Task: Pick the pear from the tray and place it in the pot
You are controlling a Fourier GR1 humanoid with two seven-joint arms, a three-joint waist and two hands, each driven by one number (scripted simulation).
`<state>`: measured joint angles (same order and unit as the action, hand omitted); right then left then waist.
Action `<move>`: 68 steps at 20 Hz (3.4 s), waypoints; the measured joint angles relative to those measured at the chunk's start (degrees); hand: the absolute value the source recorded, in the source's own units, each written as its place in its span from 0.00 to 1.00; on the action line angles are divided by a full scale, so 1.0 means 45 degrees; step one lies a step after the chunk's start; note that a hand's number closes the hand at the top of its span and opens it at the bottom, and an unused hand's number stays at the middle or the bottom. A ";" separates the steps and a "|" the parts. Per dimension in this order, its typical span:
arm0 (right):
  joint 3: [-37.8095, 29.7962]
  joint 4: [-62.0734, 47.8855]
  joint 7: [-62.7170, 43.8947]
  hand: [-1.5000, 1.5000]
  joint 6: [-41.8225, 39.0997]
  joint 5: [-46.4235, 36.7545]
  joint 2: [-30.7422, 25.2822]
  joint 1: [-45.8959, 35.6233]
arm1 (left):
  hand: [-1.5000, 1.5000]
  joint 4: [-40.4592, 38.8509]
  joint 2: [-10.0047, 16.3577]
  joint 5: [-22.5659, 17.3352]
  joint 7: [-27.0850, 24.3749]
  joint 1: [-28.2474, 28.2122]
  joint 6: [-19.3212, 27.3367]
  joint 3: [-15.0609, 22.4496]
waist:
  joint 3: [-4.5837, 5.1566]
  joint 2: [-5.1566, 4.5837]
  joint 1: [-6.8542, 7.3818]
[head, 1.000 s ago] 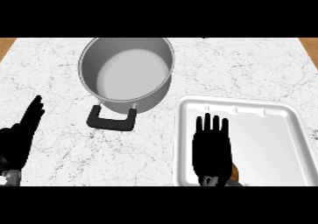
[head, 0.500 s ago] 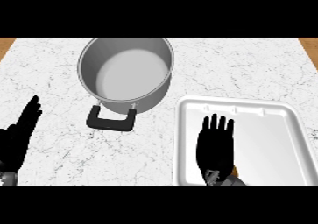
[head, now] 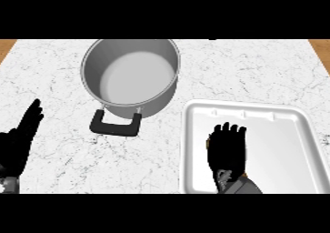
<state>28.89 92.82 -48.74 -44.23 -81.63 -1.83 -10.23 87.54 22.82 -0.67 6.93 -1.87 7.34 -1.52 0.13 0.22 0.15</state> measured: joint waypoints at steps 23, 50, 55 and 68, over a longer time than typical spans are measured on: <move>0.3175 -0.0090 0.1449 1.00 0.2073 0.4084 0.0273 -0.1562 | 0.50 0.0324 -0.0862 0.0861 0.0228 0.0559 -0.0909 0.0039 | -0.0040 -0.0281 0.1163; 0.2991 -0.3497 -0.2496 1.00 1.1364 0.8125 0.0330 -1.3332 | 0.50 -0.0470 -0.0878 0.1012 0.0228 0.1217 -0.0981 -0.0161 | 0.0013 -0.0144 0.1094; 0.2571 -0.5949 -0.1789 1.00 1.2920 0.9189 0.0359 -1.4740 | 0.50 -0.0445 -0.0936 0.1042 0.0333 0.1350 -0.0962 -0.0195 | 0.0010 -0.0189 0.0989; 0.1561 -1.2566 0.2297 1.00 1.5189 1.1307 0.0402 -1.6472 | 0.50 -0.0187 -0.0982 0.1071 0.0082 0.1081 -0.1148 -0.0212 | 0.0013 -0.0394 0.1238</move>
<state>35.92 36.28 -38.40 24.12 -30.75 -0.02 -84.35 86.70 18.41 4.15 7.30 2.99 2.17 -2.47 0.19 -1.55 5.73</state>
